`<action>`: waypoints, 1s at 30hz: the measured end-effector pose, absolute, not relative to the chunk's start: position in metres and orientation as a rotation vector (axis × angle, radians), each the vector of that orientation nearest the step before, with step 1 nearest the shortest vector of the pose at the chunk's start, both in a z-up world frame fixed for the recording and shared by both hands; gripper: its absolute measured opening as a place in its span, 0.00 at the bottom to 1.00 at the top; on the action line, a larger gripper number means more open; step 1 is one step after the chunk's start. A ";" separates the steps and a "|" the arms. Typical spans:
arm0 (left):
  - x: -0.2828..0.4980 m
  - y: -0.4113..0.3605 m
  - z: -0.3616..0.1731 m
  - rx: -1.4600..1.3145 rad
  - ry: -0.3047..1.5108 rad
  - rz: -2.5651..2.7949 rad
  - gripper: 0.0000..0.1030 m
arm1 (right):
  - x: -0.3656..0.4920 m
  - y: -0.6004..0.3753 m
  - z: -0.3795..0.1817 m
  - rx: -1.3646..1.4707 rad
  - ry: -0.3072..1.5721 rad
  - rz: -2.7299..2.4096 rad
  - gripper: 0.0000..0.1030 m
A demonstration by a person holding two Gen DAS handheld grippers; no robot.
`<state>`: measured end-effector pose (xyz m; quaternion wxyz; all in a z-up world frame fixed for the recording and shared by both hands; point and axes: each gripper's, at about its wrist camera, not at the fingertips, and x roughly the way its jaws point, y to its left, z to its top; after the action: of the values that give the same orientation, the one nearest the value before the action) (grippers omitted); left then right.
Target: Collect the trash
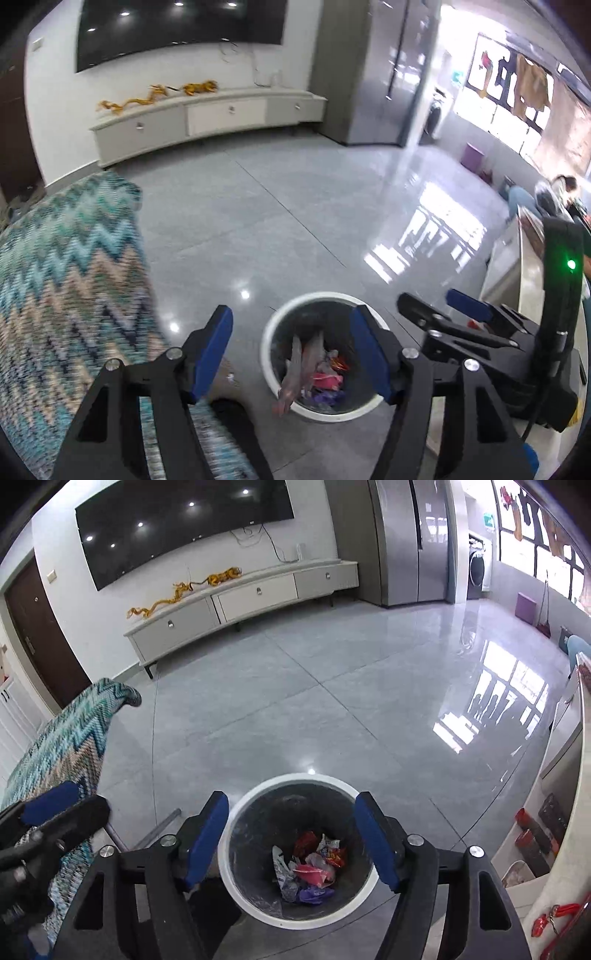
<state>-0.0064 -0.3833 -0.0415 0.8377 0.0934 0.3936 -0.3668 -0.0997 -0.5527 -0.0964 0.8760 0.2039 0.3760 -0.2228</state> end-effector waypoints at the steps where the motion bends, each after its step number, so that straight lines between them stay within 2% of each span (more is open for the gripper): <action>1: -0.005 -0.374 -0.038 0.192 0.817 -0.750 0.63 | -0.099 -0.548 -0.092 0.418 0.774 -0.463 0.73; 13: 0.001 -0.246 -0.005 0.135 0.700 -0.428 0.66 | -0.082 -0.456 -0.049 0.291 0.679 -0.354 0.92; 15: 0.002 -0.222 0.002 0.122 0.677 -0.384 0.66 | -0.080 -0.440 -0.042 0.267 0.662 -0.340 1.00; 22: -0.002 -0.160 0.024 0.045 0.617 -0.294 0.66 | -0.084 -0.396 -0.011 0.173 0.598 -0.288 1.00; 28: -0.014 -0.138 0.039 0.033 0.556 -0.230 0.66 | -0.095 -0.369 0.013 0.134 0.528 -0.261 1.00; 30: -0.018 -0.132 0.042 0.027 0.547 -0.216 0.70 | -0.099 -0.361 0.019 0.121 0.510 -0.250 1.00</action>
<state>-0.0180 -0.1319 0.0418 0.9570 0.0132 0.2696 -0.1064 -0.0991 -0.3610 0.0188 0.9582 0.0595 0.2515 -0.1230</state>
